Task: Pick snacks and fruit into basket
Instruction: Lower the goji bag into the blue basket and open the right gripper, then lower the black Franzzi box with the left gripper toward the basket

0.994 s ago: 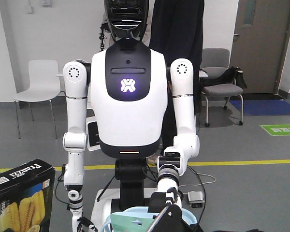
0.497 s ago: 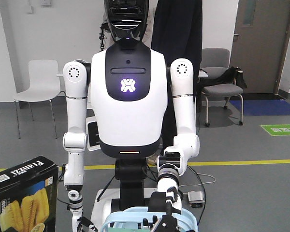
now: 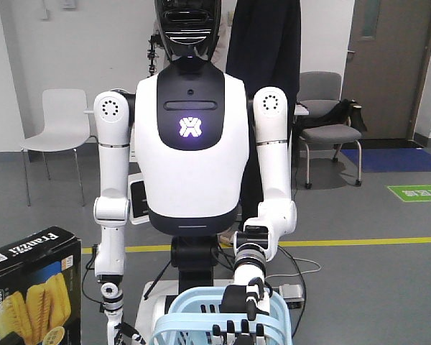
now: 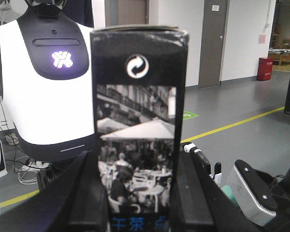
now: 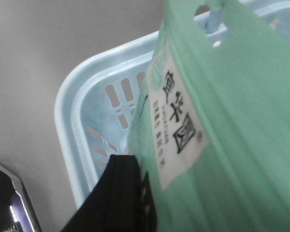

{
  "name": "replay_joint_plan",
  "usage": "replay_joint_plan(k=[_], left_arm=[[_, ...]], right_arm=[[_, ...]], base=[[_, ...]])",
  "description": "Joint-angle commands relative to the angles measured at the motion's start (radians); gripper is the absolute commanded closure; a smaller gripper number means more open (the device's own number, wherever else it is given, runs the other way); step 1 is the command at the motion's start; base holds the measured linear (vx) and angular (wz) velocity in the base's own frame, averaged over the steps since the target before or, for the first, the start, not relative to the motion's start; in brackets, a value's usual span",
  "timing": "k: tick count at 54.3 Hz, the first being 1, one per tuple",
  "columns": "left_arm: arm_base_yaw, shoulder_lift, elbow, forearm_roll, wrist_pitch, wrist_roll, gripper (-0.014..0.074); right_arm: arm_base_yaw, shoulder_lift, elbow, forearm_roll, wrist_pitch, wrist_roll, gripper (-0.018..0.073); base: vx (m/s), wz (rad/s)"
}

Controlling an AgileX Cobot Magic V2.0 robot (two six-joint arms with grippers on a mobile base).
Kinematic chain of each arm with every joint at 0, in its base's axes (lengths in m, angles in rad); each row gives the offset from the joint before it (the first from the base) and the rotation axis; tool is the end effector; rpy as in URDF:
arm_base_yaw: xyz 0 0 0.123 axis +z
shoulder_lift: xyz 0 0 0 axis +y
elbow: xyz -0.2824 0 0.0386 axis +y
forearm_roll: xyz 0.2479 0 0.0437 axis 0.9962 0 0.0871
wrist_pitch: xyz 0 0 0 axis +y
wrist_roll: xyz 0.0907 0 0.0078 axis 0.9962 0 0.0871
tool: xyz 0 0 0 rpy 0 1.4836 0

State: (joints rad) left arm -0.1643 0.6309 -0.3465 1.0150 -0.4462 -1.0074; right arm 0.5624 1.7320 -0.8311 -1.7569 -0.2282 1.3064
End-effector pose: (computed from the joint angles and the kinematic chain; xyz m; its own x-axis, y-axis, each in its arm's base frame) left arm 0.1224 -0.0540 0.2973 0.0290 -0.0421 -0.9987 0.5149 0.8570 -0.0212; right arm 0.2683 0.1929 0.1613 -0.2913 -0.6905 -0.6621 -0.8587 0.4938 -0.1372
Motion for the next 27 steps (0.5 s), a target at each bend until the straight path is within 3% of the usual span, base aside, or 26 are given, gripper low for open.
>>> replay_joint_plan(k=[1, 14, 27], left_arm=[[-0.007, 0.002, -0.029, -0.047, -0.055, -0.004, 0.0594], [-0.007, 0.002, -0.029, -0.047, -0.055, -0.004, 0.0594], [-0.007, 0.002, -0.029, -0.047, -0.054, -0.004, 0.0594]], right_arm=[[-0.001, -0.039, -0.030, -0.034, 0.037, -0.046, 0.0570], [-0.001, -0.039, -0.030, -0.034, 0.090, -0.086, 0.0570], [-0.001, -0.039, -0.064, -0.034, 0.049, -0.109, 0.0570]], base=[[0.00, 0.00], [0.00, 0.00], [0.00, 0.00]])
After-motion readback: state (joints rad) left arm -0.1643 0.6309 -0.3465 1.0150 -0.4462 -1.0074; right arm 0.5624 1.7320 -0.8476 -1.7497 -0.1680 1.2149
